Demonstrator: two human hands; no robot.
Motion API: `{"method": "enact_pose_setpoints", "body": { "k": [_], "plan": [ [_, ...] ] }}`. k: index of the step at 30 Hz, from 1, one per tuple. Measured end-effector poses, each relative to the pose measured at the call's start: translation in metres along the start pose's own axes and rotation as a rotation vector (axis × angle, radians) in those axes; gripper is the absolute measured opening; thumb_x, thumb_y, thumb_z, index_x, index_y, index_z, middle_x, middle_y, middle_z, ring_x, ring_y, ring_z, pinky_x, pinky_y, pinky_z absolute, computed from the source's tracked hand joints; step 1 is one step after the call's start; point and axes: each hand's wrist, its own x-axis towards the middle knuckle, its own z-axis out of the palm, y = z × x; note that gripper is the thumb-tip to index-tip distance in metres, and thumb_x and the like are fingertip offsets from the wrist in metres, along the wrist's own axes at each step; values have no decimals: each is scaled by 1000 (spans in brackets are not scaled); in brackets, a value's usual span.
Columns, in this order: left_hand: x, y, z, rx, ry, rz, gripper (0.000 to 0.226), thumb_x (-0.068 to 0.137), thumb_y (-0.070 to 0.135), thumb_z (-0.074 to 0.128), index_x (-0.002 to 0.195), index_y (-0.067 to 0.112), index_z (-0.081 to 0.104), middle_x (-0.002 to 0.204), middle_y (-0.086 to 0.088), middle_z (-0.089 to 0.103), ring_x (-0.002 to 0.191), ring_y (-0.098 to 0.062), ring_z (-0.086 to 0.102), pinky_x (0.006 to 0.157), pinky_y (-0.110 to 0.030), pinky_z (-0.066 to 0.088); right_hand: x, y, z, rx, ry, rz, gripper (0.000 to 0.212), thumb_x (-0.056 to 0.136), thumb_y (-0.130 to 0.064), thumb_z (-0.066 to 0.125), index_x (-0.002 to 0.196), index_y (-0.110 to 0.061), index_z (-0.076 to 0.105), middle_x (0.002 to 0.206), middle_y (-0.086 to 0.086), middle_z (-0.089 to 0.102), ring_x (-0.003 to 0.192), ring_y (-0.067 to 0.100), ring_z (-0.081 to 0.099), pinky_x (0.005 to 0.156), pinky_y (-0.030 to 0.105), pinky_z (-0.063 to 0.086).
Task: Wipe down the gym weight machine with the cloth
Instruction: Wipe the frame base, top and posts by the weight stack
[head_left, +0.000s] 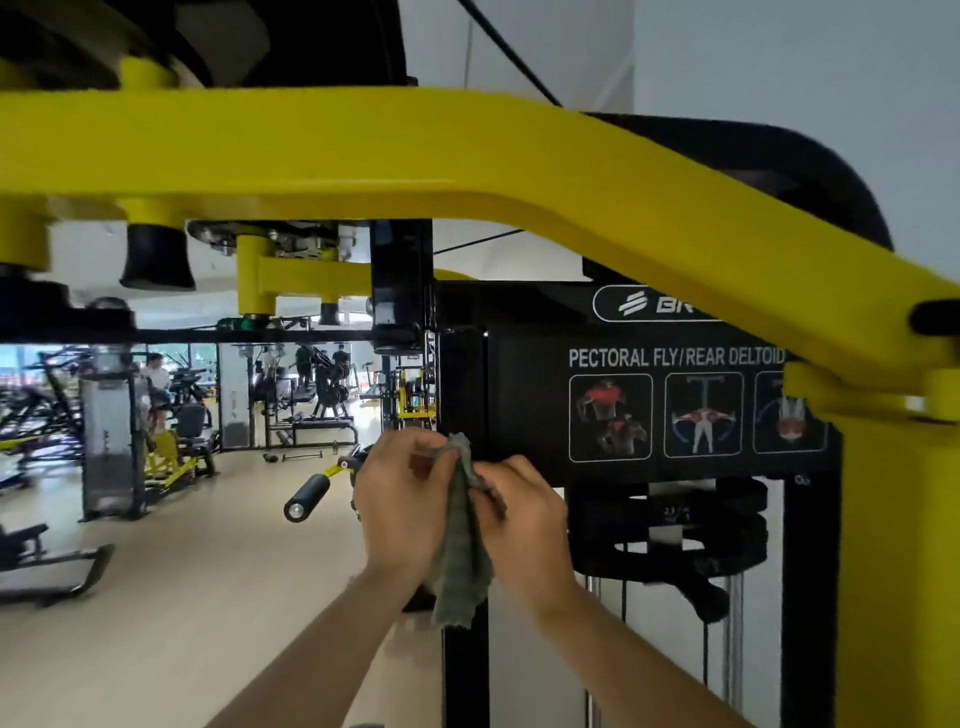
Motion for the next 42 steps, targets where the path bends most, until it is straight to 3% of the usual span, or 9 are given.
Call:
{"method": "enact_pose_setpoints", "body": {
  "k": [3, 6, 9, 13, 18, 28, 30, 35, 42],
  "plan": [
    [3, 12, -11, 15, 13, -62, 30, 84, 14, 78, 77, 37, 61, 73, 23, 65, 67, 7, 62, 69, -20, 49, 18, -12, -6, 166, 33, 158, 18, 84, -5, 75, 86, -23, 73, 84, -11, 60, 71, 11, 63, 67, 29, 55],
    [-3, 27, -27, 24, 13, -17, 26, 85, 17, 78, 79, 36, 63, 73, 23, 65, 73, 4, 63, 62, -9, 44, 27, -32, -22, 264, 105, 223, 17, 84, -1, 74, 83, -18, 71, 72, -5, 59, 63, 10, 58, 61, 19, 49],
    [-8, 42, -45, 74, 12, 29, 13, 86, 23, 78, 86, 29, 67, 77, 22, 65, 74, 5, 62, 61, -9, 43, 23, -56, -42, 443, 56, 341, 11, 90, -3, 69, 89, -14, 69, 62, 4, 63, 51, 13, 62, 50, 24, 50],
    [-22, 68, -67, -51, 27, 36, 24, 89, 16, 76, 86, 37, 63, 82, 19, 67, 63, -8, 66, 63, -40, 58, 8, -91, -70, 616, 20, 337, 15, 93, -3, 66, 95, -19, 68, 80, -1, 73, 70, 16, 73, 61, 30, 60],
    [-26, 112, -98, -169, 67, 116, 18, 89, 11, 74, 92, 27, 66, 92, 12, 69, 80, -6, 68, 70, -30, 58, 13, -133, -106, 492, 52, 114, 23, 91, -2, 68, 111, -14, 70, 96, -9, 74, 92, 7, 70, 82, 19, 55],
    [35, 192, -122, -68, 93, 560, 27, 90, 9, 71, 117, 10, 72, 128, -1, 59, 117, -10, 59, 98, -26, 51, 87, -192, -161, -255, 218, -317, 53, 87, -17, 73, 137, -15, 57, 136, 2, 60, 131, 21, 47, 113, 35, 37],
    [50, 199, -117, 46, 31, 657, 30, 90, 10, 71, 121, 9, 71, 134, -4, 58, 120, -12, 56, 100, -19, 46, 106, -192, -174, -395, 153, -290, 55, 89, -22, 71, 140, -16, 54, 139, 1, 58, 133, 20, 46, 113, 34, 34],
    [71, 208, -99, 293, -101, 767, 36, 91, 17, 71, 126, 11, 69, 140, -5, 59, 127, -24, 56, 100, -39, 52, 140, -179, -213, -462, -188, -139, 57, 94, -38, 66, 146, -25, 47, 131, 1, 62, 119, 23, 56, 103, 41, 45],
    [70, 250, -69, 396, -345, 922, 39, 90, 36, 72, 128, 25, 69, 128, 5, 67, 117, -21, 59, 96, -40, 48, 170, -139, -292, -522, -587, -163, 24, 88, -33, 73, 111, -28, 72, 90, -9, 70, 82, 9, 64, 81, 34, 52]
  ]
}}
